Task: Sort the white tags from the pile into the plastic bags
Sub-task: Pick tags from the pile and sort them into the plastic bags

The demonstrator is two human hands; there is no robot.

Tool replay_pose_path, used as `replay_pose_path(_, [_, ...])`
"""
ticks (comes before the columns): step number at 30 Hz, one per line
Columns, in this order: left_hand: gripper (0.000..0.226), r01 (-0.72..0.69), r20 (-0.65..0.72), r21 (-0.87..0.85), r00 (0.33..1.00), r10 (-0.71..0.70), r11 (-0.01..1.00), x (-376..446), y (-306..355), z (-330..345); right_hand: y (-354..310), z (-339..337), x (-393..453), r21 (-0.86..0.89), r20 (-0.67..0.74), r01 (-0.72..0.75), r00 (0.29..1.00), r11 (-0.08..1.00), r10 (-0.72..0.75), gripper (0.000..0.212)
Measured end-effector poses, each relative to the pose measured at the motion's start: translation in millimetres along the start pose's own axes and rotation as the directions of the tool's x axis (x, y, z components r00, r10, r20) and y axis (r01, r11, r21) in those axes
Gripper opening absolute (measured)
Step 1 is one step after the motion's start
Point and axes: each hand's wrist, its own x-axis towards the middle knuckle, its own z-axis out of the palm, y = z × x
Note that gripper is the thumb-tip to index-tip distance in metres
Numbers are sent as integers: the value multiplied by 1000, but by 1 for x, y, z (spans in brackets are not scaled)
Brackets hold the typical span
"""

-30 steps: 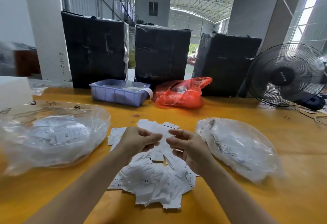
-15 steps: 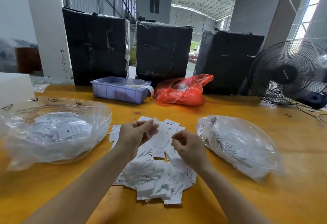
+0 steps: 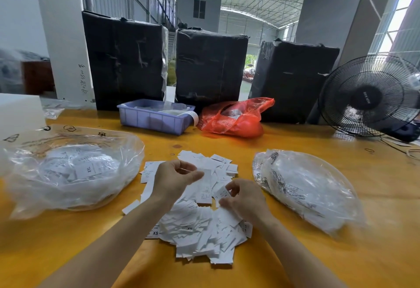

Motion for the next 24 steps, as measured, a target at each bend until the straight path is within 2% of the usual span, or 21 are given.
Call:
replay_pose_path(3, [24, -21, 37, 86, 999, 18, 996, -2, -1, 2, 3, 0, -2, 109, -33, 0, 999, 994, 3, 14])
replay_pose_path(7, [30, -49, 74, 154, 997, 38, 987, -4, 0, 3, 1, -4, -3, 226, -109, 28, 994, 974, -4, 15])
replay_pose_path(9, [31, -71, 90, 189, 994, 54, 980, -5, 0, 4, -5, -9, -3, 441, -167, 81, 986, 894, -7, 13])
replay_pose_path(11, [32, -84, 100, 210, 993, 65, 974, -6, 1, 5, -11, -15, -5, 558, -254, 175, 967, 811, -34, 12])
replay_pose_path(15, [33, -93, 121, 225, 990, 67, 970, -6, 0, 5, -21, -19, -9, 409, -397, 368, 896, 835, -200, 13])
replay_pose_path(20, [34, -106, 161, 223, 984, 71, 969, -8, 2, 8, -25, -17, -14, 141, -399, 458, 837, 878, -373, 13])
replay_pose_path(24, [34, -115, 189, 210, 979, 75, 971, -9, 3, 9, -25, -17, -15, -17, -401, 499, 790, 866, -463, 10])
